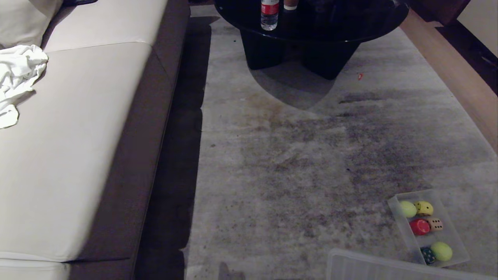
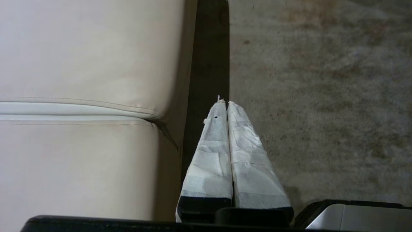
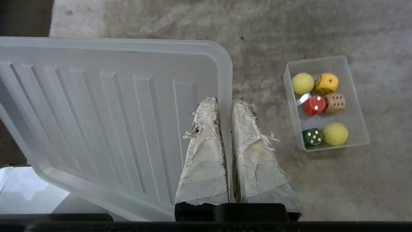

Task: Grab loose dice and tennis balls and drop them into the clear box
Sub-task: Close the lid

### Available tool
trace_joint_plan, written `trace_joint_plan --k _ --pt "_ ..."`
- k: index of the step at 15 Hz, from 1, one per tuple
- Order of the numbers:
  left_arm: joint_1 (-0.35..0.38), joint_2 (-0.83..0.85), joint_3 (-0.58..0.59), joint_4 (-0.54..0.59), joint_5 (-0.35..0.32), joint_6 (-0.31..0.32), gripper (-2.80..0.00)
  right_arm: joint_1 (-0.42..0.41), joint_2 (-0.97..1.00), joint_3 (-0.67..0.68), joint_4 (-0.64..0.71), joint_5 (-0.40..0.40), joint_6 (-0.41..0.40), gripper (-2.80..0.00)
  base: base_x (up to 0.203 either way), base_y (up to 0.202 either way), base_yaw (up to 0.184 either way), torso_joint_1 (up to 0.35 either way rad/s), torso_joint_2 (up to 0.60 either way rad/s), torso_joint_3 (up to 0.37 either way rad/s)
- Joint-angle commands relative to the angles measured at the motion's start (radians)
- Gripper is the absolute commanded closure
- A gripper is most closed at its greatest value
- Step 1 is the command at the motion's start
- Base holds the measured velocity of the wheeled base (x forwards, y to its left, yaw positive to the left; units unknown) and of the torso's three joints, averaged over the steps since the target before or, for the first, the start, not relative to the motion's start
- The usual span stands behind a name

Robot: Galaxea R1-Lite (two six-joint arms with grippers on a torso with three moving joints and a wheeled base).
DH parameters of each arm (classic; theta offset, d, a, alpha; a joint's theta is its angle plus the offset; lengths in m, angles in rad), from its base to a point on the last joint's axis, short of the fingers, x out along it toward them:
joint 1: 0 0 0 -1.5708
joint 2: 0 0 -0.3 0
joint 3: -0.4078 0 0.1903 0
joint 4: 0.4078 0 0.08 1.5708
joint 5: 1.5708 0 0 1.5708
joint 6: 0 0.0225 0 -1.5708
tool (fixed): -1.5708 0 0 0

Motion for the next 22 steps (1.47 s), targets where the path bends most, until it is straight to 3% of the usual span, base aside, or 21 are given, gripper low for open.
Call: trace_joint_plan --k 1,10,22 --pt "0.000 0.001 0.002 0.000 0.001 0.000 0.00 0.001 0.000 0.000 0.001 0.001 0.000 0.00 0.000 0.000 0.000 0.004 -0.01 -0.194" --pt "0.000 0.001 0.002 0.000 0.004 -0.008 0.00 0.001 0.000 0.000 0.001 0.001 0.000 0.00 0.000 0.000 0.000 0.001 0.00 -0.176" --pt "0.000 0.001 0.002 0.000 0.002 -0.005 0.00 0.001 0.000 0.001 0.001 0.000 0.002 0.00 0.000 0.000 0.000 0.000 0.00 -0.006"
